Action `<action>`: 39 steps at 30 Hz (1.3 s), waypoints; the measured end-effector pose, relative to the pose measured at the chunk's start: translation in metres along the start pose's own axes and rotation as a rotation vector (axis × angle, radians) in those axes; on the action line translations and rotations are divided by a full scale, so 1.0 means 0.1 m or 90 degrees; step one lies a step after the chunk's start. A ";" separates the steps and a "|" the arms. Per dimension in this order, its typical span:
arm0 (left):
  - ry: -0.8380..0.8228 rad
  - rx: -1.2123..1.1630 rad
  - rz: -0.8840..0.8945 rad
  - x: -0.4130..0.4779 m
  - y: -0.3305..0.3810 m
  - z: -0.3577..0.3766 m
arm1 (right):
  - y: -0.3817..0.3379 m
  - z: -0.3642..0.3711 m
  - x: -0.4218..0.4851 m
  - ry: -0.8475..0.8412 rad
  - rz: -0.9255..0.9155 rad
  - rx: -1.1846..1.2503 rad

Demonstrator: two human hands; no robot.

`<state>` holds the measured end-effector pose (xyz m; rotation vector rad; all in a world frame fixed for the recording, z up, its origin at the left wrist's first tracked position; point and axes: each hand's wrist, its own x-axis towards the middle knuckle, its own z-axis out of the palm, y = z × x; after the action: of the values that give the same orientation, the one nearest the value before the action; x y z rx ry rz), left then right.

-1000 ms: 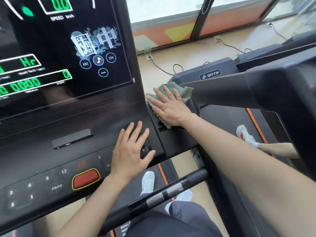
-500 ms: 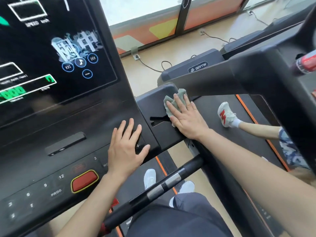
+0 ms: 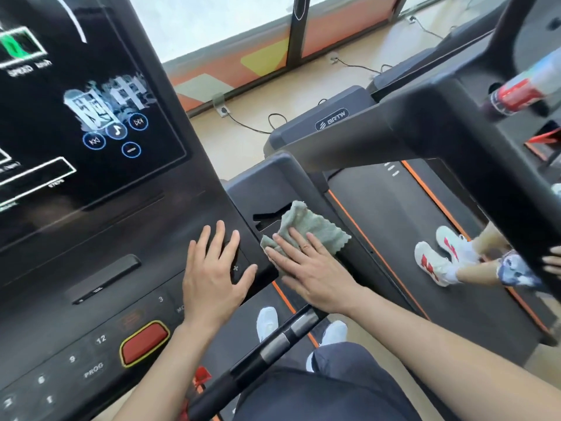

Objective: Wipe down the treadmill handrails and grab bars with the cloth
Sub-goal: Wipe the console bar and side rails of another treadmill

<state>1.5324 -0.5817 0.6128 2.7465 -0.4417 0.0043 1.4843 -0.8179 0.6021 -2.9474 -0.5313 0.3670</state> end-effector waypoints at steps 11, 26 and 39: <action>-0.001 -0.011 -0.010 -0.01 0.00 0.02 | 0.60 -0.28 0.48 -0.020 0.175 0.040; -0.017 -0.031 -0.034 0.00 0.04 -0.01 | 0.88 -0.75 1.83 -0.069 0.274 0.215; 0.003 0.028 -0.039 0.05 0.13 -0.01 | 0.84 -0.45 0.70 -0.062 0.251 0.210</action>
<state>1.5334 -0.5943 0.6186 2.8010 -0.3594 0.0055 1.5875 -0.8742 0.6171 -2.7031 0.1036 0.5759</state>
